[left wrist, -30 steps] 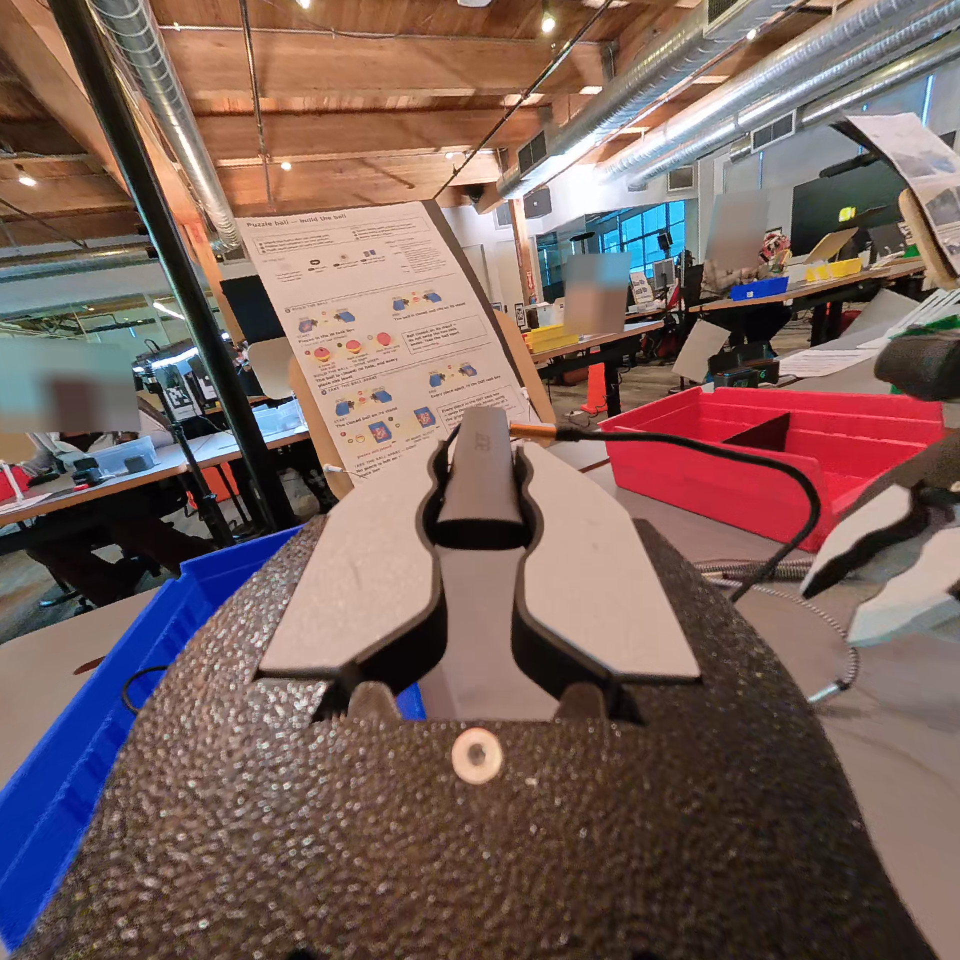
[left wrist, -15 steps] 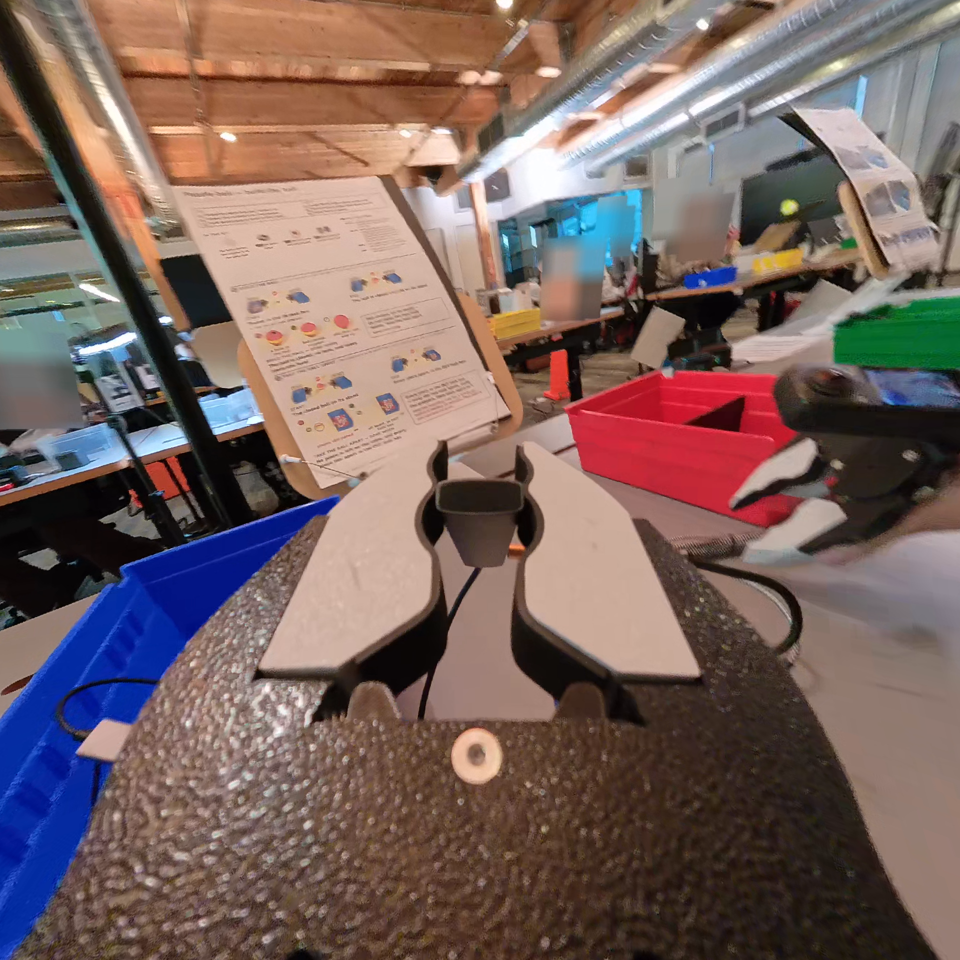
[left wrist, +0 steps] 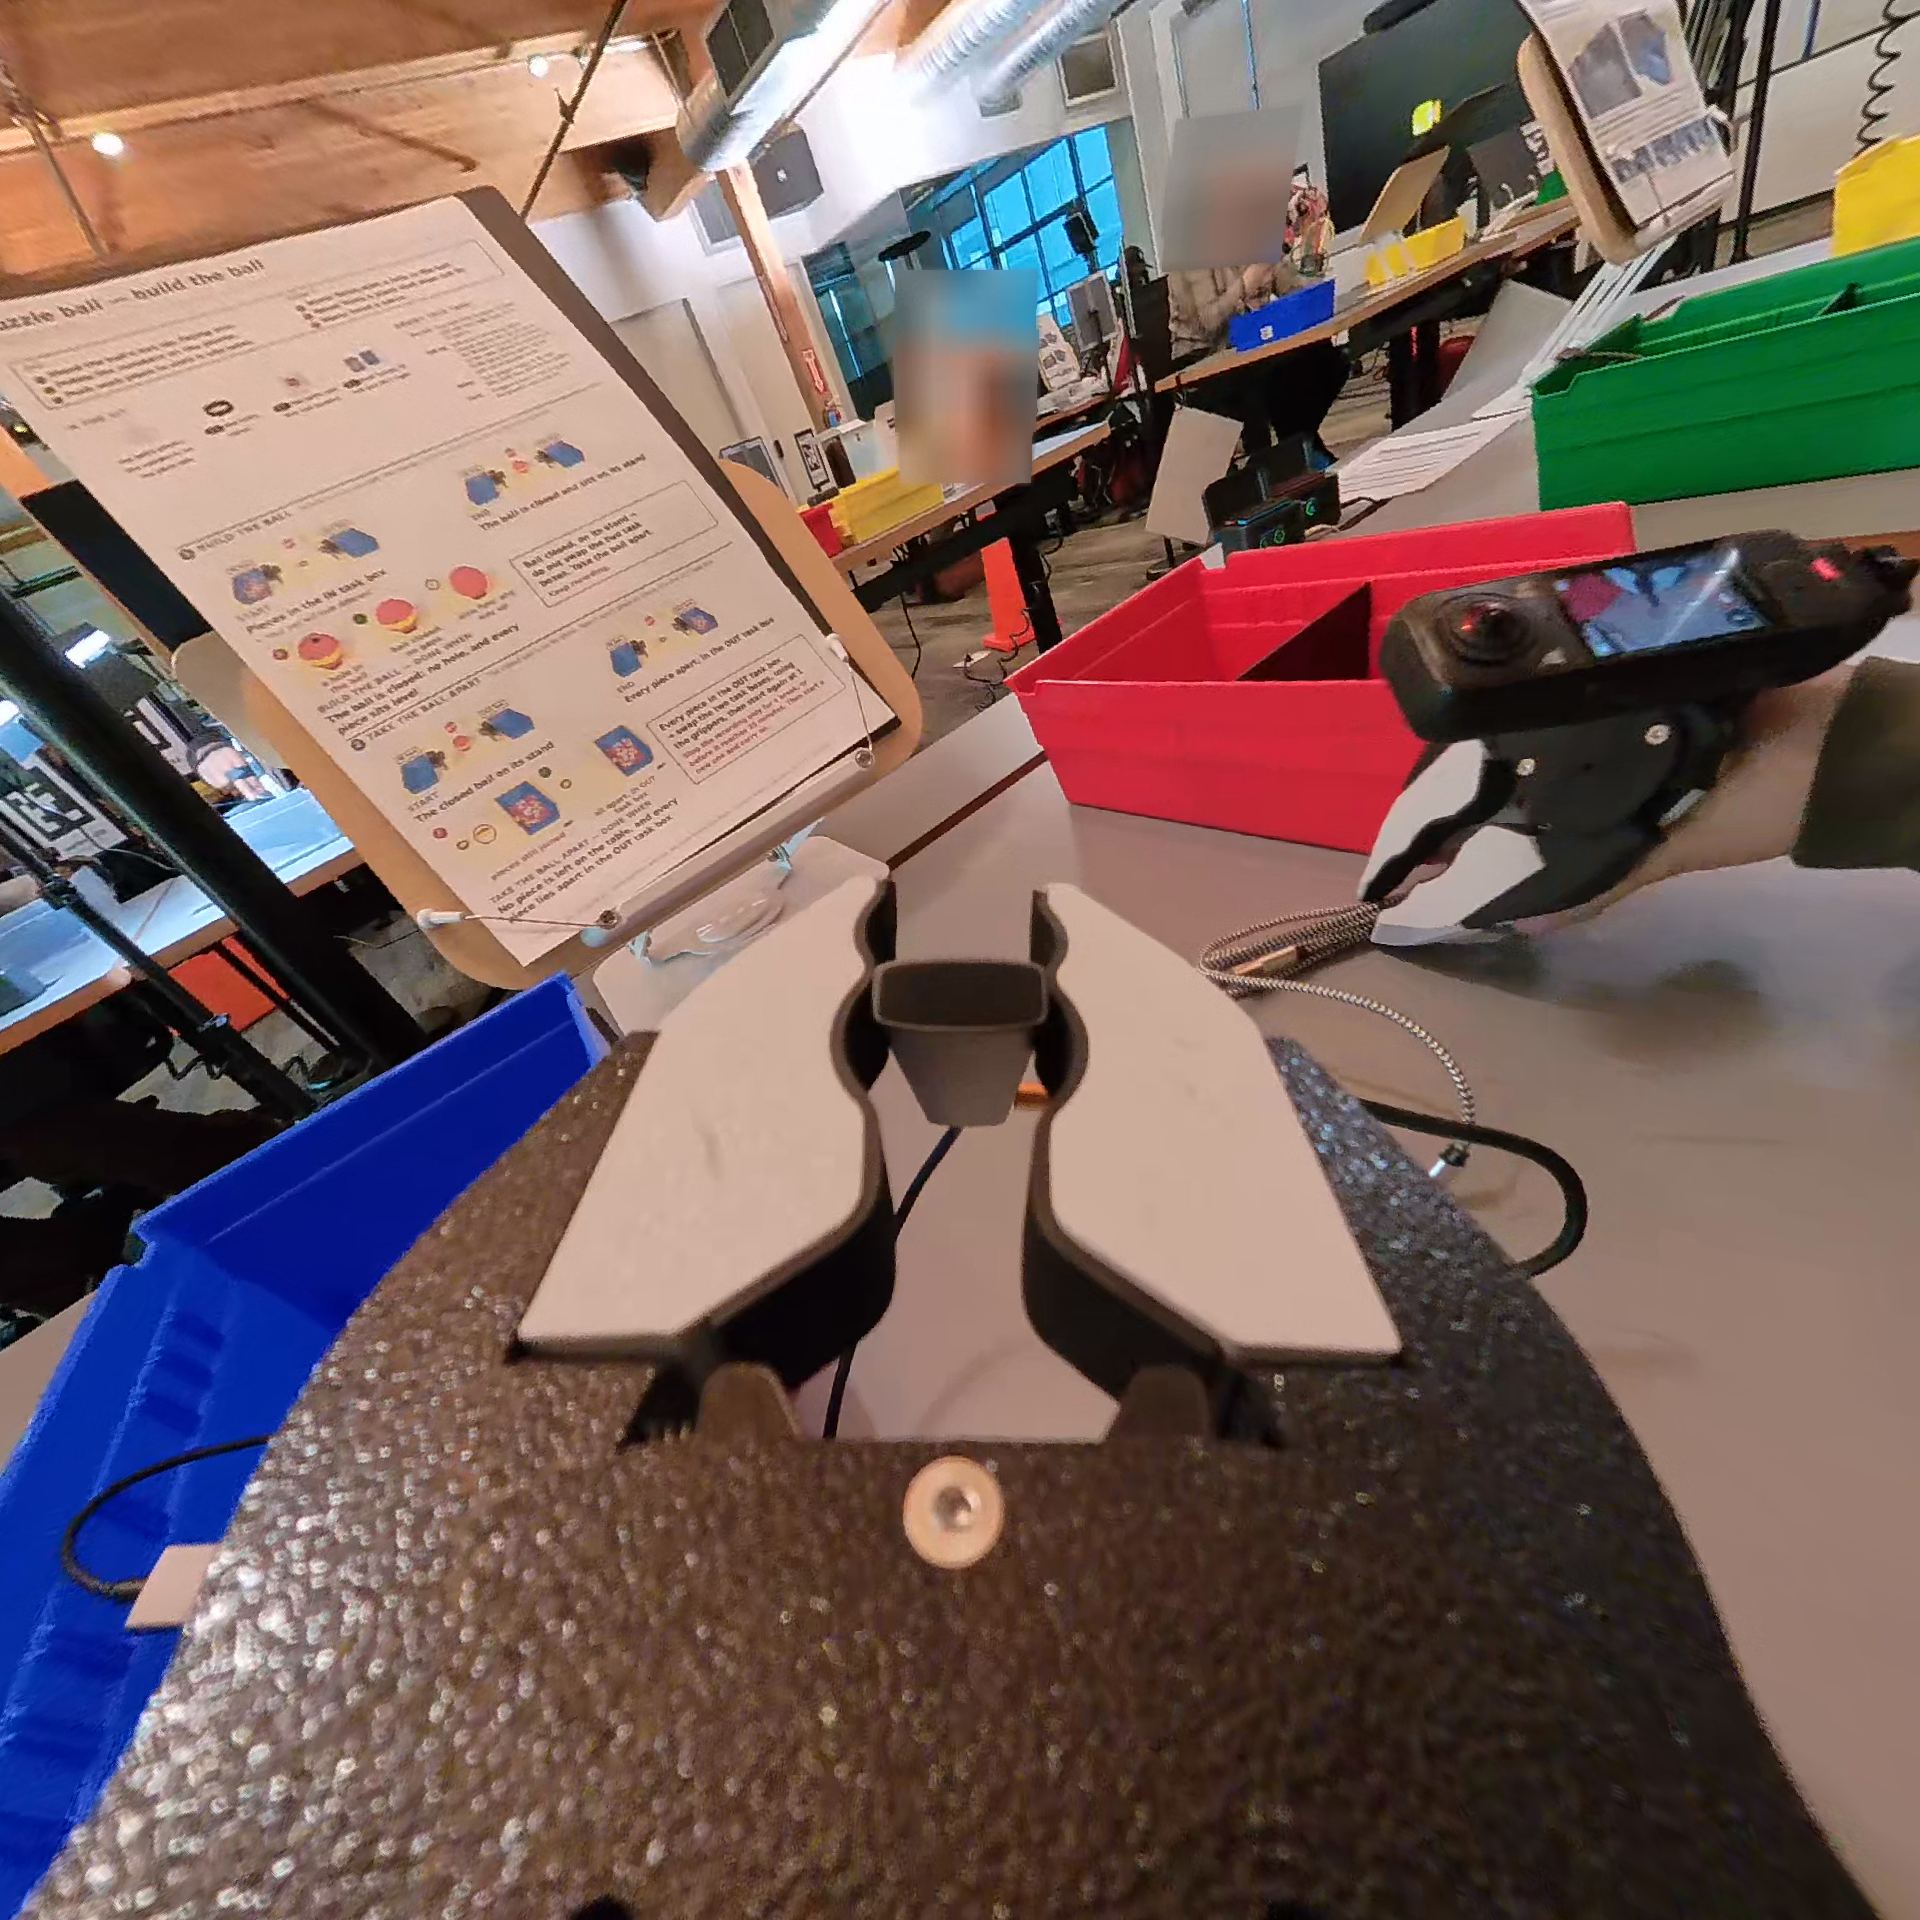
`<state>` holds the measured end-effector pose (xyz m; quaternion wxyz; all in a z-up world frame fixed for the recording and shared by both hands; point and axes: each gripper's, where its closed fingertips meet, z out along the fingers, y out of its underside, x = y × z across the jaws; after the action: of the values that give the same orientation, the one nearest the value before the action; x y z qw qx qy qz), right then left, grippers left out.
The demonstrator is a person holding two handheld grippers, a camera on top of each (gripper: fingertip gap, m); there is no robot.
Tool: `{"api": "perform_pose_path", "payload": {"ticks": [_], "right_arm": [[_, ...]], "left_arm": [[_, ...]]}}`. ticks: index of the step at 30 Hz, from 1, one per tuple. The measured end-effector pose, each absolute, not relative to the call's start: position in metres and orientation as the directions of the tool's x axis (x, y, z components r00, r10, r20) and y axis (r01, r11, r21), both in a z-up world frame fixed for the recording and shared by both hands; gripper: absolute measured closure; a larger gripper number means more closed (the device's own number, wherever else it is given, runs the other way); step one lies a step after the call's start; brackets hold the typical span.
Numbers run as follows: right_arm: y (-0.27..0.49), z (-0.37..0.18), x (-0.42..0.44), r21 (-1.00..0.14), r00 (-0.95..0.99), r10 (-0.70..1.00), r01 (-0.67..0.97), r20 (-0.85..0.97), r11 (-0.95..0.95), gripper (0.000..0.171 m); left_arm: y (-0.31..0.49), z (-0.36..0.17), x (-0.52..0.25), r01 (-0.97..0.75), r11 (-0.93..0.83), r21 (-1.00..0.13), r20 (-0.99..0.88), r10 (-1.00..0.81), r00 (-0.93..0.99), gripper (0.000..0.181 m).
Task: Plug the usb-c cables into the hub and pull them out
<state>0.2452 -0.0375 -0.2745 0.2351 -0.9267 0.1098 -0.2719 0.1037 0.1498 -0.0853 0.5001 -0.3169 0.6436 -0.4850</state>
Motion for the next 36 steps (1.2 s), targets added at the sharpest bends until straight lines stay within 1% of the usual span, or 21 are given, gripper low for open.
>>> {"api": "perform_pose_path", "payload": {"ticks": [3,5,7,9,11,12,13,16,19,21,22,24,25,27,29,31,32,33,34,35,36], "right_arm": [[-0.036,-0.259,0.235,-0.55,0.818,-0.324,-0.011,0.475,-0.835,0.159],[-0.038,-0.237,0.23,-0.596,0.803,-0.344,0.018,0.487,-0.803,0.159],[-0.047,-0.202,0.228,-0.628,0.771,-0.363,0.061,0.523,-0.776,0.159],[-0.064,-0.157,0.235,-0.679,0.707,-0.433,0.09,0.559,-0.729,0.159],[-0.093,-0.11,0.251,-0.723,0.603,-0.534,0.106,0.593,-0.683,0.159],[-0.11,-0.089,0.261,-0.723,0.544,-0.566,0.116,0.62,-0.681,0.159],[-0.129,-0.075,0.272,-0.7,0.497,-0.57,0.114,0.654,-0.705,0.159],[-0.182,-0.049,0.306,-0.608,0.382,-0.54,0.074,0.75,-0.791,0.159],[-0.212,-0.045,0.332,-0.542,0.355,-0.496,0.039,0.793,-0.839,0.159],[-0.217,-0.057,0.346,-0.487,0.367,-0.444,0.03,0.818,-0.873,0.159],[-0.215,-0.066,0.352,-0.45,0.378,-0.405,0.034,0.832,-0.893,0.159],[-0.201,-0.091,0.356,-0.333,0.432,-0.271,0.075,0.86,-0.94,0.159],[-0.189,-0.105,0.355,-0.301,0.468,-0.216,0.113,0.857,-0.947,0.158],[-0.168,-0.129,0.357,-0.289,0.526,-0.169,0.155,0.834,-0.945,0.158],[-0.155,-0.152,0.363,-0.307,0.587,-0.165,0.15,0.792,-0.94,0.158],[-0.144,-0.17,0.367,-0.363,0.65,-0.199,0.127,0.734,-0.923,0.158],[-0.143,-0.179,0.369,-0.405,0.687,-0.246,0.076,0.684,-0.911,0.158],[-0.148,-0.187,0.372,-0.435,0.715,-0.312,-0.012,0.626,-0.901,0.155],[-0.155,-0.185,0.378,-0.47,0.689,-0.398,-0.094,0.605,-0.878,0.141],[-0.161,-0.177,0.382,-0.52,0.643,-0.481,-0.148,0.596,-0.841,0.138],[-0.16,-0.167,0.379,-0.587,0.617,-0.549,-0.167,0.564,-0.792,0.137]], "left_arm": [[0.153,-0.085,0.103,0.073,0.324,-0.943,-0.331,-0.896,-0.295,0.157],[0.155,-0.085,0.103,0.071,0.321,-0.944,-0.327,-0.9,-0.288,0.157],[0.157,-0.084,0.103,0.075,0.317,-0.945,-0.325,-0.903,-0.28,0.157],[0.158,-0.085,0.103,0.073,0.314,-0.946,-0.322,-0.904,-0.28,0.157],[0.16,-0.085,0.103,0.071,0.31,-0.948,-0.318,-0.907,-0.276,0.157],[0.16,-0.085,0.103,0.07,0.308,-0.949,-0.315,-0.908,-0.278,0.157],[0.16,-0.086,0.103,0.071,0.307,-0.949,-0.314,-0.908,-0.278,0.157],[0.16,-0.085,0.103,0.072,0.306,-0.949,-0.314,-0.908,-0.277,0.157],[0.16,-0.085,0.104,0.072,0.303,-0.95,-0.311,-0.909,-0.278,0.157],[0.161,-0.086,0.104,0.073,0.3,-0.951,-0.308,-0.91,-0.277,0.157],[0.16,-0.087,0.104,0.071,0.299,-0.952,-0.306,-0.91,-0.279,0.157],[0.16,-0.089,0.105,0.066,0.297,-0.953,-0.303,-0.91,-0.281,0.157],[0.16,-0.09,0.106,0.063,0.297,-0.953,-0.302,-0.91,-0.284,0.157],[0.159,-0.092,0.107,0.059,0.299,-0.953,-0.303,-0.909,-0.287,0.157],[0.157,-0.093,0.107,0.054,0.301,-0.952,-0.304,-0.907,-0.293,0.157],[0.156,-0.094,0.107,0.054,0.305,-0.951,-0.307,-0.905,-0.295,0.157],[0.155,-0.094,0.107,0.052,0.307,-0.95,-0.309,-0.904,-0.297,0.157],[0.154,-0.094,0.107,0.05,0.308,-0.95,-0.309,-0.903,-0.299,0.157],[0.153,-0.095,0.108,0.049,0.308,-0.95,-0.308,-0.903,-0.301,0.157],[0.152,-0.096,0.109,0.048,0.309,-0.95,-0.308,-0.901,-0.306,0.157],[0.15,-0.097,0.109,0.045,0.31,-0.95,-0.308,-0.898,-0.313,0.157]]}}
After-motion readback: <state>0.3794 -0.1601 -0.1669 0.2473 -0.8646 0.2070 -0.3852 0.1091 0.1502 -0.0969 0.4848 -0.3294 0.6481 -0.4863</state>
